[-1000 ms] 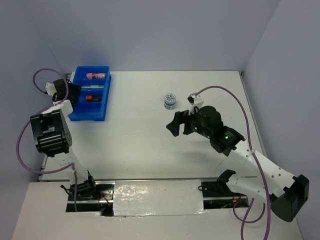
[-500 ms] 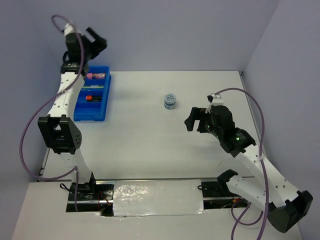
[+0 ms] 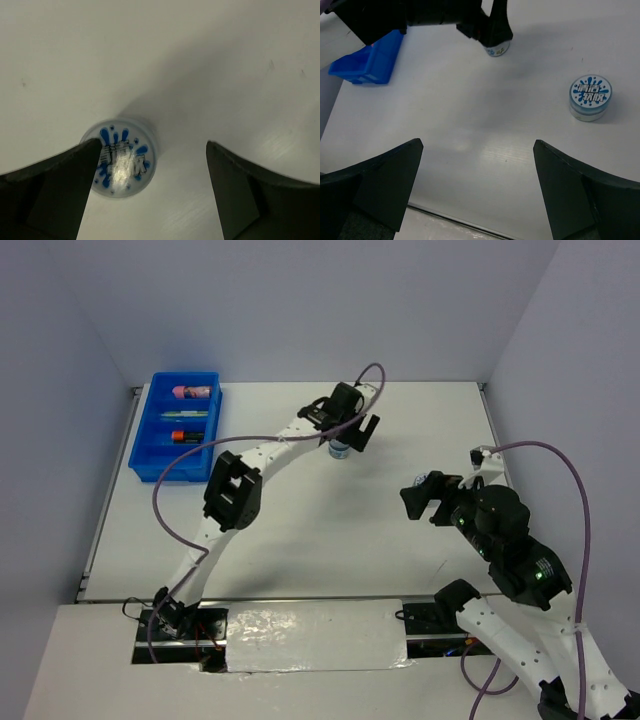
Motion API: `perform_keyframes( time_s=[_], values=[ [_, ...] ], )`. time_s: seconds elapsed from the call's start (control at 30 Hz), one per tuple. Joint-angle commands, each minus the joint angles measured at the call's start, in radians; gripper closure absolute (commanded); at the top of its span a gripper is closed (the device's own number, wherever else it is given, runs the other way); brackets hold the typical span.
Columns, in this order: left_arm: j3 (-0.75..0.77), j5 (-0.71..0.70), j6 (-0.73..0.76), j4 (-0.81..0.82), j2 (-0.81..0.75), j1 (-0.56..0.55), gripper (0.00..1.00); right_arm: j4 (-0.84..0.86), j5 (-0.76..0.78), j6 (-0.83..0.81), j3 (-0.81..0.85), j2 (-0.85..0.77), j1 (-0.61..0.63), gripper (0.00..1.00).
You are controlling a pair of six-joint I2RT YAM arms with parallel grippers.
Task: Sort the stationery into containers
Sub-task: Pick up the stationery from the center of the board.
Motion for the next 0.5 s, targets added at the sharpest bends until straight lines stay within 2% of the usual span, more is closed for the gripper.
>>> perform_keyframes(
  time_s=[0.0, 0.27, 0.47],
  values=[
    [0.068, -0.083, 0.093, -0.065, 0.012, -0.011, 0.01, -0.055, -0.051, -0.012, -0.007, 0.003, -0.003, 0.00],
    [-0.031, -0.187, 0.122, -0.056, 0.008, -0.027, 0.01, 0.000, -0.138, -0.030, -0.042, -0.011, -0.003, 0.00],
    [-0.084, -0.235, 0.145, 0.013, -0.049, -0.035, 0.01, 0.022, -0.155, -0.035, -0.064, -0.006, -0.003, 0.00]
  ],
)
